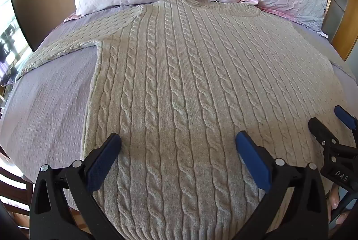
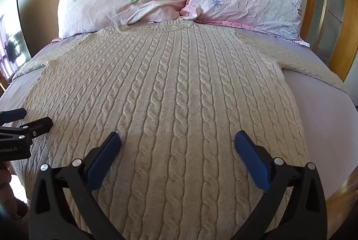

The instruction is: Fold small clothes

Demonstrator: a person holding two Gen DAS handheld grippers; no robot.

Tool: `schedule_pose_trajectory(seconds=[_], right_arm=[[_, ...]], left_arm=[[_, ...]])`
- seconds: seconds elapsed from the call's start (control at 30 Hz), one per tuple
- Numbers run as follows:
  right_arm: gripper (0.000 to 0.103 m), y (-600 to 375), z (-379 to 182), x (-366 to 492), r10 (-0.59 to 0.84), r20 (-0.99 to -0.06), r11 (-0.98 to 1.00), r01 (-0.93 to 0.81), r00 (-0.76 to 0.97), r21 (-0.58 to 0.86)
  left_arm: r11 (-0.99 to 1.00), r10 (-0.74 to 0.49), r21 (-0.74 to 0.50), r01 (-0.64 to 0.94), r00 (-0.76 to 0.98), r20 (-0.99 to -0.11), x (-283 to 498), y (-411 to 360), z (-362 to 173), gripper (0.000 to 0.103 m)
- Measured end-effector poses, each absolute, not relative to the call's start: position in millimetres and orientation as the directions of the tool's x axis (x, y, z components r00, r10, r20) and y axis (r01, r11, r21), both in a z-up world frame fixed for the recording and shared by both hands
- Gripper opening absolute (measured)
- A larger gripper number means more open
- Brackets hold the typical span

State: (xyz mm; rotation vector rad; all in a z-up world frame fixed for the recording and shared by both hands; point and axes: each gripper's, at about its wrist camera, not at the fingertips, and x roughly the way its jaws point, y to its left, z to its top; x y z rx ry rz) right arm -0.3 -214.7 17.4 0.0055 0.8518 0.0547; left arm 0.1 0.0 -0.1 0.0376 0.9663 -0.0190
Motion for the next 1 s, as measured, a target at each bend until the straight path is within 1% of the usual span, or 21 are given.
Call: schedule_pose_trajectory(seconds=[1.0], right_arm=[[0.101,-214.5,17.6,-0.8,0.049,-0.749,0.999,-0.046,0.661,0.025]], left_arm=[[0.999,0.001,0.024,0.033,0.576,-0.818,-0.1,0.0,0.2,0.102]])
